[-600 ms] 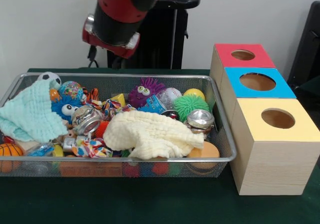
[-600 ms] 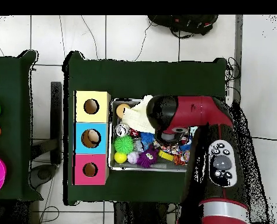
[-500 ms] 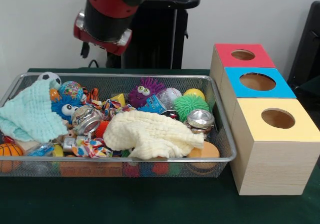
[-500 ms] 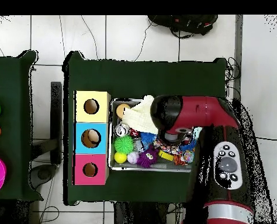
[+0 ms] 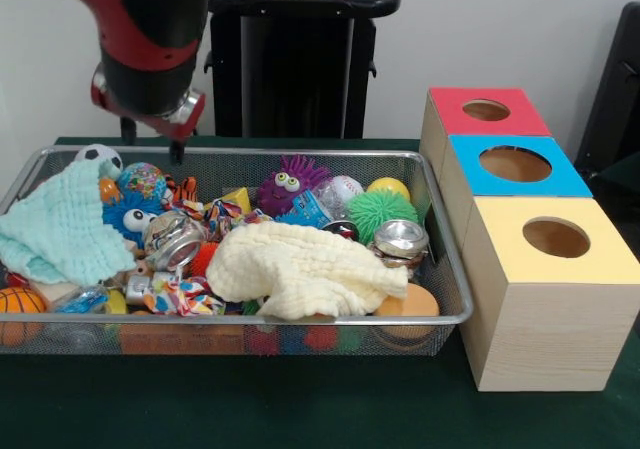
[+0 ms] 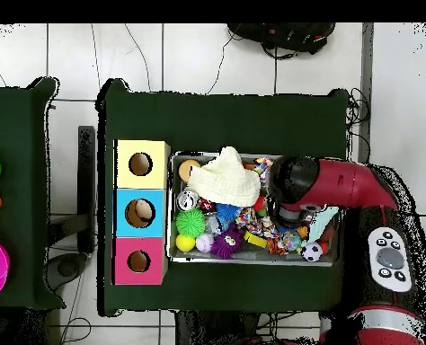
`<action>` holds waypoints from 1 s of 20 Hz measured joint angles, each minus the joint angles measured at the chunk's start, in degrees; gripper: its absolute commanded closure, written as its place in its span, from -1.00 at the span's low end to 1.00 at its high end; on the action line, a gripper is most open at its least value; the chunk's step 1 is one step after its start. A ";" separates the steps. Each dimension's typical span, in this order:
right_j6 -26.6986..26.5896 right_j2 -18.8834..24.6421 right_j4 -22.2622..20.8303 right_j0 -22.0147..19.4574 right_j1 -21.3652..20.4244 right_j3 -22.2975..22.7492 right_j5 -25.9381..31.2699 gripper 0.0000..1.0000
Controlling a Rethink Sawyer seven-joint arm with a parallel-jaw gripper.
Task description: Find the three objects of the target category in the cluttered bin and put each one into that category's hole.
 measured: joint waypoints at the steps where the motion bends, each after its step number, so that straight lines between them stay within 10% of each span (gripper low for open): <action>1: 0.00 0.00 0.11 -0.30 0.50 0.00 -1.03 -1.00; 10: 0.00 0.20 1.50 -2.72 7.70 0.73 -16.80 -1.00; 20: 0.00 0.44 1.92 -2.76 9.14 1.25 -18.12 -1.00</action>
